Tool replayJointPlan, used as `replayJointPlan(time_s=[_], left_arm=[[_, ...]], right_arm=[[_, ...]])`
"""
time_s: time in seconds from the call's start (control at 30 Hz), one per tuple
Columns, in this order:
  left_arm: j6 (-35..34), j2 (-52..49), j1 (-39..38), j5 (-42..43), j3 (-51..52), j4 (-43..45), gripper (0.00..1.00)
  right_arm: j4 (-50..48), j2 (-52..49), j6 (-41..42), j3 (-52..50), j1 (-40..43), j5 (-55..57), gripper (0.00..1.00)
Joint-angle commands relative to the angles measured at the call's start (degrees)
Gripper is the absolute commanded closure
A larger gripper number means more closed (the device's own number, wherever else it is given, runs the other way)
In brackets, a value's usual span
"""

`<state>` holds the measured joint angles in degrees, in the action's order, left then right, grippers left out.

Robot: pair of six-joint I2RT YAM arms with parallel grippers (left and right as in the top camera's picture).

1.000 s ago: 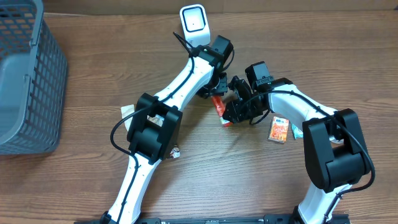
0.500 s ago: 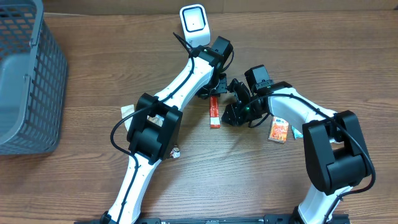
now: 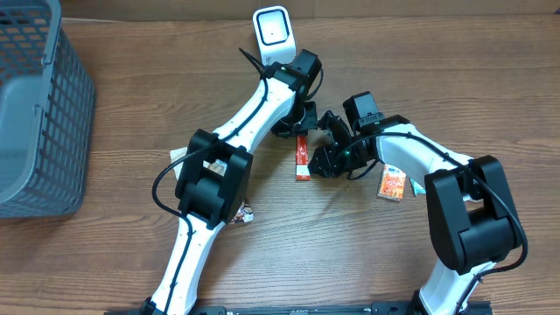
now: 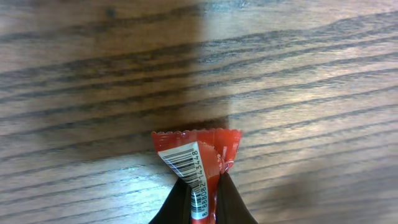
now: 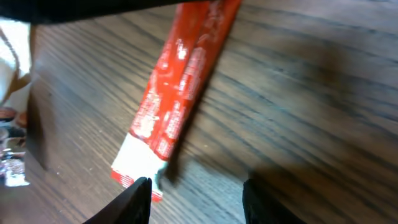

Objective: Scan the item barcode
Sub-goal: 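Release the stick with the left gripper and retract the left arm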

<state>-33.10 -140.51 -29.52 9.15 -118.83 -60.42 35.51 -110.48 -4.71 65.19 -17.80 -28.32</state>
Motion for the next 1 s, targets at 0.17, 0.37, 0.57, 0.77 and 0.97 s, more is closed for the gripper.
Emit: replayJointPlan(time_s=[0.17, 0.37, 0.57, 0.77, 0.97], left_arm=[[-1.57, -2.19, 3.58, 14.49, -0.92, 0.94, 0.96], [0.52, -2.19, 4.11, 18.45, -0.92, 2.16, 0.96], [1.68, -2.19, 4.09, 19.39, -0.94, 2.38, 0.96], [1.86, -2.19, 4.26, 18.97, -0.92, 2.4, 0.96], [1.86, -2.19, 4.26, 18.97, -0.92, 2.43, 0.96]], right_arm=[[0.92, -1.81, 0.17, 0.37, -0.5, -7.82, 0.53], [-1.38, -1.84, 6.86, 0.57, 1.55, -16.15, 0.57], [-4.57, -1.84, 9.73, 0.52, 1.84, -15.87, 0.6], [-5.22, -1.84, 10.95, 0.5, 1.84, -14.64, 0.69], [-5.22, -1.84, 10.99, 0.2, 1.68, -10.86, 0.78]])
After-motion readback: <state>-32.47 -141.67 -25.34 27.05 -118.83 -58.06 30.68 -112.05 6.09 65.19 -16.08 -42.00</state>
